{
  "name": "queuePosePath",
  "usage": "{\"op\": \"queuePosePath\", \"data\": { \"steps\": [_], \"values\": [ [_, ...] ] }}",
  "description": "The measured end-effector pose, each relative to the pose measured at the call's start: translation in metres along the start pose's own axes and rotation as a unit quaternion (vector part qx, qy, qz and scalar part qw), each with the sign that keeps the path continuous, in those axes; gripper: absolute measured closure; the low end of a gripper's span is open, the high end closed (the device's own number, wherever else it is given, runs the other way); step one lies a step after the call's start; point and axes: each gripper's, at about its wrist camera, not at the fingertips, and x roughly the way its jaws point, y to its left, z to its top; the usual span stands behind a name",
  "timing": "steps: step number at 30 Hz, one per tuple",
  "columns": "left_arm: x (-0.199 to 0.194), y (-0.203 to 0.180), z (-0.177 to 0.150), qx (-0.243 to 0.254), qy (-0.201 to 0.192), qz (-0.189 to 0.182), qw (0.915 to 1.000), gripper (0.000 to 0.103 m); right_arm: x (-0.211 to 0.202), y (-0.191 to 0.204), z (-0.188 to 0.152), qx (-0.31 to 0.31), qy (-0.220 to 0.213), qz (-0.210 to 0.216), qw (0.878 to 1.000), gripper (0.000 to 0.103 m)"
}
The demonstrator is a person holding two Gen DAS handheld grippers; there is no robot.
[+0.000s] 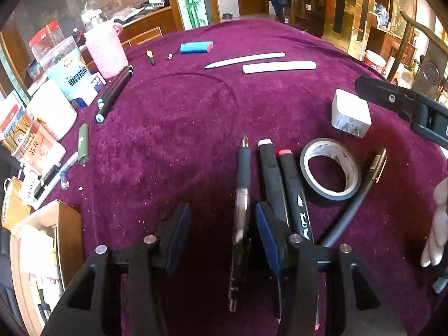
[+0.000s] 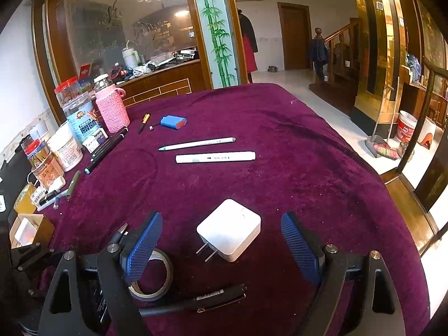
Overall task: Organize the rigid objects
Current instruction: 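Grasp the clear black-gripped pen with the left gripper while the right grasps the black tape roll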
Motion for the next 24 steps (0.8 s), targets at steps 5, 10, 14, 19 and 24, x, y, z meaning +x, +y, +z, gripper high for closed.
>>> {"op": "queuePosePath", "data": {
  "steps": [5,10,14,19,24],
  "values": [
    [-0.003,-0.01,-0.005,0.007,-0.012,-0.028,0.9995,0.093,0.003,-0.002,-0.001,0.005,0.007,0.003,1.0,0.014],
    [-0.027,0.012,-0.015,-0.063,-0.031,-0.085,0.9939,0.093,0.005,-0.012,-0.002,0.041,0.021,0.08,0.996,0.014],
    [-0.056,0.027,-0.029,-0.088,-0.055,-0.105,0.9891,0.093,0.016,-0.022,-0.006,0.095,0.056,0.19,0.976,0.031],
    [-0.085,0.05,-0.048,-0.125,-0.072,-0.125,0.9817,0.093,0.02,-0.007,-0.01,0.073,0.069,0.207,0.973,0.048],
    [-0.107,0.08,-0.072,-0.168,-0.085,-0.114,0.9755,0.093,0.03,0.018,-0.019,0.012,0.105,0.187,0.977,0.058]
  ]
}}
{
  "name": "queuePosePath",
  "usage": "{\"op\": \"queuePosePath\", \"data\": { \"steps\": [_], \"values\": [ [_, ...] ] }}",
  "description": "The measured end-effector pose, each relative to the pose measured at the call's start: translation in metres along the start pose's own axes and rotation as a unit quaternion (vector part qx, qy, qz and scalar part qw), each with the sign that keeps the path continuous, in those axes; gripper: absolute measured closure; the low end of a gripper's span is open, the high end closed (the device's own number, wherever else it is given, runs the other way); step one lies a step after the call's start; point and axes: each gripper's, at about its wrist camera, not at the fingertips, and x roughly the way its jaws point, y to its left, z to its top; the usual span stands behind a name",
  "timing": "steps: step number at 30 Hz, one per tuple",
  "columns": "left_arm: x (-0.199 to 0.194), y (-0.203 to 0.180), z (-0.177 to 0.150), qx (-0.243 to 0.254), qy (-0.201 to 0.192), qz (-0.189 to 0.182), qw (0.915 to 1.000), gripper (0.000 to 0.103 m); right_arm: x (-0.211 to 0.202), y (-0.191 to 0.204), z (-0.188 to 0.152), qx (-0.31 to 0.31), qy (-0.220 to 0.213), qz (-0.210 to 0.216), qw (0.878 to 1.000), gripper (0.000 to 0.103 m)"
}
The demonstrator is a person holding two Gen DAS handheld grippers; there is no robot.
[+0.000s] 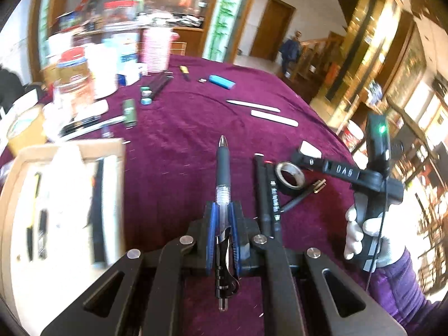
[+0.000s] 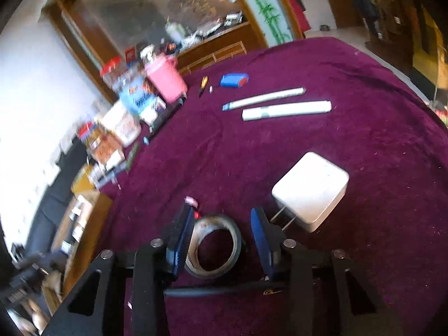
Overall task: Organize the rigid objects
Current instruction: 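Grasp the clear black-gripped pen with the left gripper while the right grasps the black tape roll, then carry the pen and tape roll into the box and open both grippers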
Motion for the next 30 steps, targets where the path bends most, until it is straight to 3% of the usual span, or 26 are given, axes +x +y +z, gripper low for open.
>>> {"op": "queuePosePath", "data": {
  "steps": [5,6,7,9,14,19,24,30],
  "values": [
    [-0.029,0.037,-0.015,-0.038,-0.012,0.027,0.9989,0.093,0.015,0.008,-0.007,-0.037,0.024,-0.036,0.998,0.06],
    [-0.033,0.044,-0.017,-0.044,-0.014,0.033,0.9984,0.093,0.016,0.011,-0.008,-0.046,0.025,-0.043,0.998,0.066],
    [-0.039,0.053,-0.019,-0.055,-0.018,0.039,0.9976,0.093,0.017,0.012,-0.007,-0.05,0.026,-0.051,0.997,0.08],
    [-0.05,0.067,-0.024,-0.069,-0.024,0.046,0.9963,0.092,0.018,0.01,-0.007,-0.047,0.026,-0.068,0.996,0.09],
    [-0.075,0.097,-0.037,-0.094,-0.033,0.065,0.9929,0.092,0.006,0.011,-0.006,-0.038,0.01,-0.075,0.996,0.091],
    [-0.086,0.13,-0.043,-0.111,-0.028,0.099,0.9884,0.092,-0.024,0.035,-0.003,-0.033,-0.012,-0.04,0.999,0.09],
    [-0.078,0.166,-0.041,-0.126,-0.001,0.128,0.9838,0.092,-0.038,0.098,-0.002,-0.085,-0.01,-0.008,0.996,0.09],
    [-0.058,0.198,-0.033,-0.133,0.041,0.145,0.9797,0.092,-0.016,0.178,-0.021,-0.138,0.021,0.032,0.99,0.09]
  ]
}}
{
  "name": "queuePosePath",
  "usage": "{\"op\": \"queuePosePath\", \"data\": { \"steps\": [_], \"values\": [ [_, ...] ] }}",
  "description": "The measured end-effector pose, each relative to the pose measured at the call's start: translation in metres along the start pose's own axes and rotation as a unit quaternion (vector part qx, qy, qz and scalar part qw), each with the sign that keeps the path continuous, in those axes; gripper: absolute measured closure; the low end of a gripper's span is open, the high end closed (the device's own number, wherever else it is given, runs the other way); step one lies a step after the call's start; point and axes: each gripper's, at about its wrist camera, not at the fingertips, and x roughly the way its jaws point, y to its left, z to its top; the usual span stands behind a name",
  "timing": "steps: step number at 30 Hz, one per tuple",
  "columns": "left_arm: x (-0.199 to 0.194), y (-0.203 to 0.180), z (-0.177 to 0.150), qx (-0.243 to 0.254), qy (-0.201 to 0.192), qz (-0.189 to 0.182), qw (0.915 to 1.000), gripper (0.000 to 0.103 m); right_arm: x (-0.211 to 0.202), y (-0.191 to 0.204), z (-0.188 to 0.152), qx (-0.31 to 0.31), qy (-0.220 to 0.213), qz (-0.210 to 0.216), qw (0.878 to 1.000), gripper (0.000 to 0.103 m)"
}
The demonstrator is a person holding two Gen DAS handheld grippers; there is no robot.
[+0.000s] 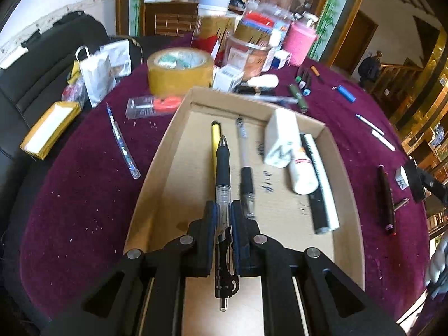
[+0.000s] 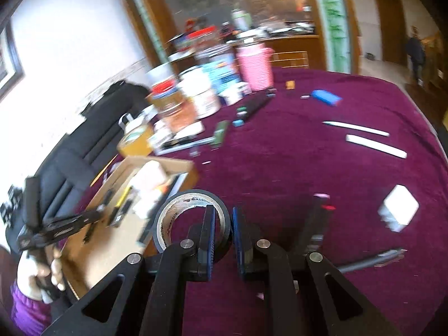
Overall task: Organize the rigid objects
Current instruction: 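Carry the pen and tape roll into the box and open both grippers, then move both grippers back from the box toward the black markers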
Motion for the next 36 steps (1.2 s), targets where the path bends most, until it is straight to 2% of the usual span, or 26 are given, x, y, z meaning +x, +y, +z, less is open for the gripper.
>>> {"op": "queuePosePath", "data": {
  "steps": [4,8,11,13,15,17,20,27,29,32,36],
  "values": [
    [0.015,0.005,0.013,-0.006,0.028,0.0,0.9996,0.092,0.024,0.038,-0.002,-0.019,0.024,0.025,0.999,0.089],
    [0.024,0.005,0.028,0.004,0.034,0.025,0.9991,0.092,0.045,0.074,-0.006,-0.042,0.045,0.04,0.997,0.089],
    [0.031,0.009,0.036,-0.001,0.043,0.014,0.999,0.092,0.055,0.094,-0.01,-0.057,0.059,0.046,0.996,0.089],
    [0.034,0.011,0.04,-0.002,0.041,0.003,0.9992,0.089,0.063,0.106,-0.012,-0.068,0.071,0.046,0.994,0.089],
    [0.032,0.013,0.04,-0.005,0.033,0.003,0.9994,0.073,0.072,0.115,-0.016,-0.075,0.082,0.046,0.993,0.089],
    [0.029,0.019,0.04,-0.017,0.022,-0.004,0.9996,0.063,0.081,0.12,-0.021,-0.08,0.094,0.046,0.991,0.089],
    [0.015,0.024,0.035,-0.032,0.006,-0.03,0.999,0.059,0.095,0.127,-0.026,-0.087,0.112,0.043,0.989,0.089],
    [-0.042,0.026,0.01,-0.028,-0.069,-0.058,0.9955,0.032,0.119,0.141,-0.025,-0.098,0.127,0.028,0.987,0.087],
    [-0.05,0.029,0.006,-0.035,-0.079,-0.065,0.9941,0.027,0.125,0.144,-0.022,-0.1,0.129,0.018,0.986,0.087],
    [-0.057,0.038,0.0,-0.059,-0.08,-0.084,0.9915,0.026,0.121,0.141,-0.018,-0.081,0.124,0.027,0.989,0.082],
    [-0.063,0.045,-0.01,-0.08,-0.089,-0.087,0.989,0.026,0.093,0.137,-0.014,-0.083,0.081,0.026,0.993,0.06]
  ]
}}
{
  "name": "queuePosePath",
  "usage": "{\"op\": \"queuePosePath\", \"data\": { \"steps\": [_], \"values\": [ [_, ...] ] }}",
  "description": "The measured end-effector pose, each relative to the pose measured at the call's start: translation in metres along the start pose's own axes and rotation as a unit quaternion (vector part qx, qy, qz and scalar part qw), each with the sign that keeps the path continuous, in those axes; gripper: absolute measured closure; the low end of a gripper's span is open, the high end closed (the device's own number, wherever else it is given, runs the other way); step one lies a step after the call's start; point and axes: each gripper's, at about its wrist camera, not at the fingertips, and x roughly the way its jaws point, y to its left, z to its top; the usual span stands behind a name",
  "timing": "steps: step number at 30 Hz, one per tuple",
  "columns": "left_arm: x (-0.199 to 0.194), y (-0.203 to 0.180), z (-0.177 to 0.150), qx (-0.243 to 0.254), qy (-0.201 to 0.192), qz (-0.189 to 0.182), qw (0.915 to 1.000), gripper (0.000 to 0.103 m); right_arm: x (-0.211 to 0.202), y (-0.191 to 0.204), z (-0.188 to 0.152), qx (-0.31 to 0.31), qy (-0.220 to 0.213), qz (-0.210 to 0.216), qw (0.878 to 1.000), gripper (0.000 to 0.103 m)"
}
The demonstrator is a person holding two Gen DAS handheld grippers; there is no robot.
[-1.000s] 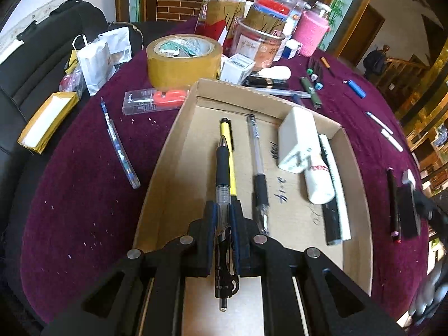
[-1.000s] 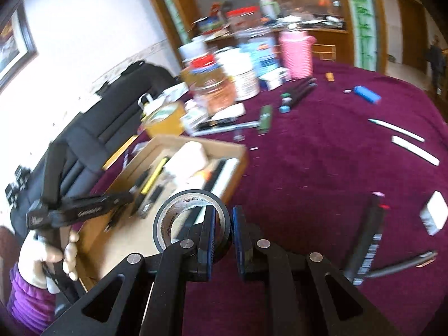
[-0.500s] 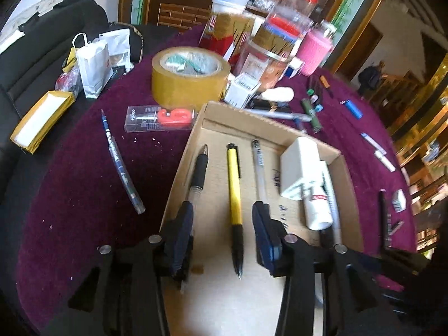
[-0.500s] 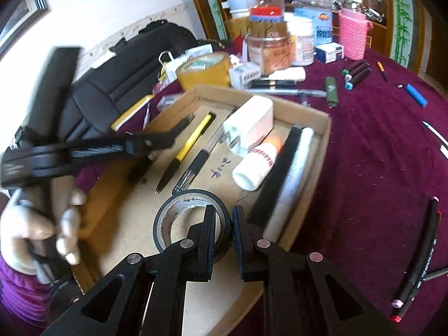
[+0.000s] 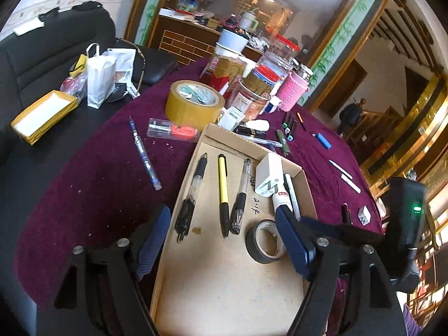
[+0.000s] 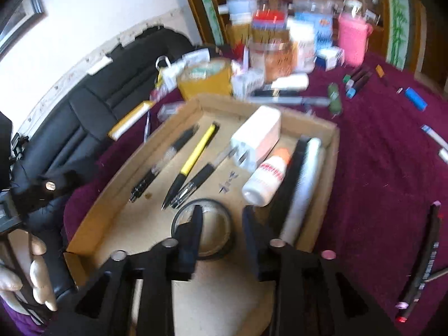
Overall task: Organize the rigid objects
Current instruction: 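Move both grippers back from the box toward the black markers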
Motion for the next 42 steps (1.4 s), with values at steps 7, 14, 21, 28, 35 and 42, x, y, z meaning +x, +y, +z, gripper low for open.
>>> {"op": "queuePosePath", "data": {
  "steps": [7,14,21,28,35,42],
  "values": [
    [-0.01,-0.014,-0.017,0.003,-0.032,0.016,0.9994,0.026,-0.068,-0.014,-0.011,-0.028,-0.123,-0.113,0.986,0.035],
    [-0.018,-0.058,-0.034,0.044,-0.052,0.008,0.9976,0.025,-0.121,-0.045,-0.026,-0.011,-0.214,-0.222,0.951,0.008],
    [-0.01,-0.106,-0.052,0.083,-0.036,0.002,0.9959,0.025,-0.146,-0.091,-0.049,0.035,-0.225,-0.243,0.943,0.006],
    [0.0,-0.15,-0.064,0.123,-0.023,-0.005,0.9921,0.025,-0.163,-0.133,-0.074,0.073,-0.224,-0.26,0.936,0.006],
    [0.015,-0.187,-0.078,0.16,-0.001,-0.012,0.987,0.025,-0.178,-0.167,-0.091,0.106,-0.224,-0.272,0.93,0.006],
    [0.029,-0.213,-0.09,0.189,0.02,-0.017,0.9816,0.025,-0.184,-0.19,-0.098,0.12,-0.221,-0.274,0.928,0.006]
  ]
}}
